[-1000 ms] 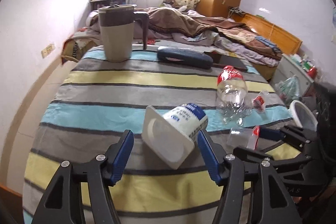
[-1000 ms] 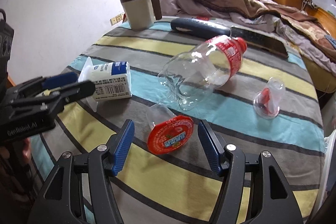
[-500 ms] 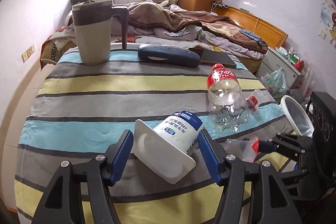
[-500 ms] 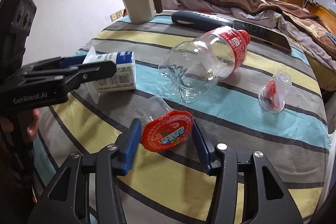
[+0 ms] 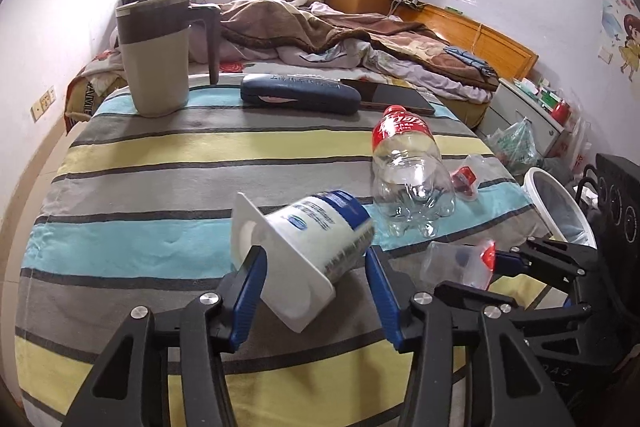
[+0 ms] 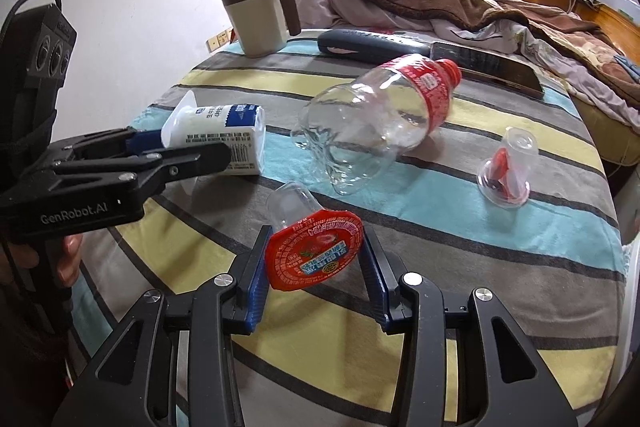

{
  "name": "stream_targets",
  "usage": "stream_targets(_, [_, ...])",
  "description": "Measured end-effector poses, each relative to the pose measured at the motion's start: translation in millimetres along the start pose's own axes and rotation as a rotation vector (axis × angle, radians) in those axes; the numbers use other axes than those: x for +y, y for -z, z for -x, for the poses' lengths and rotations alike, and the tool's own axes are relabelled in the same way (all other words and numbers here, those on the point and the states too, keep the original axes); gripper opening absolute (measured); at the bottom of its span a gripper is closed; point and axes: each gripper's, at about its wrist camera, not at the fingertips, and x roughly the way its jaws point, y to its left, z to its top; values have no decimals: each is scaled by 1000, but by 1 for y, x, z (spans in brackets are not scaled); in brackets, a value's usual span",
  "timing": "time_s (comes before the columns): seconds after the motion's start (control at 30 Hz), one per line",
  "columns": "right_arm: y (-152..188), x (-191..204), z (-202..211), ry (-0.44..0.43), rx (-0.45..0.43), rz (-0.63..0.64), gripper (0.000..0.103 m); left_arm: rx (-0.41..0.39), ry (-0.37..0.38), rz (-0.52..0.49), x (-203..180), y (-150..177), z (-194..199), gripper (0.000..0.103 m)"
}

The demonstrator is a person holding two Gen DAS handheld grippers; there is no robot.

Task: Collect trash
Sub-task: 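Grasp the white yogurt cup with the left gripper while the right grasps the red lid, then lift the yogurt cup and red lid and carry them over the bin with both grippers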

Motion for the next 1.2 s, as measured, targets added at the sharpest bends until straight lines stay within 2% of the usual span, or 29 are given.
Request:
stream_targets(0.07, [1, -1, 1, -1, -5, -8, 44, -16, 21, 7, -3, 2, 5, 45])
stream_targets(0.13, [2, -3, 2, -2, -7, -17, 44, -18, 43, 27, -4, 2, 7, 38])
stream_targets(0.23, [2, -3, 1, 3, -6, -23, 44, 2, 22, 28, -6, 3, 1, 32])
stream_targets(0.3, [2, -2, 2, 4, -10, -21, 44, 16, 9, 18, -8, 3, -3, 20])
stream_targets(0.4, [2, -1, 3, 5, -16, -17, 44, 11, 0, 11, -11, 4, -3, 9])
stream_targets(0.53, [4, -2, 6, 10, -24, -18, 44, -9, -25, 11, -15, 4, 2, 8])
stream_targets(1.2, [9, -19, 43, 46, -121, -69, 44, -67, -30, -34, -59, 10, 36, 8])
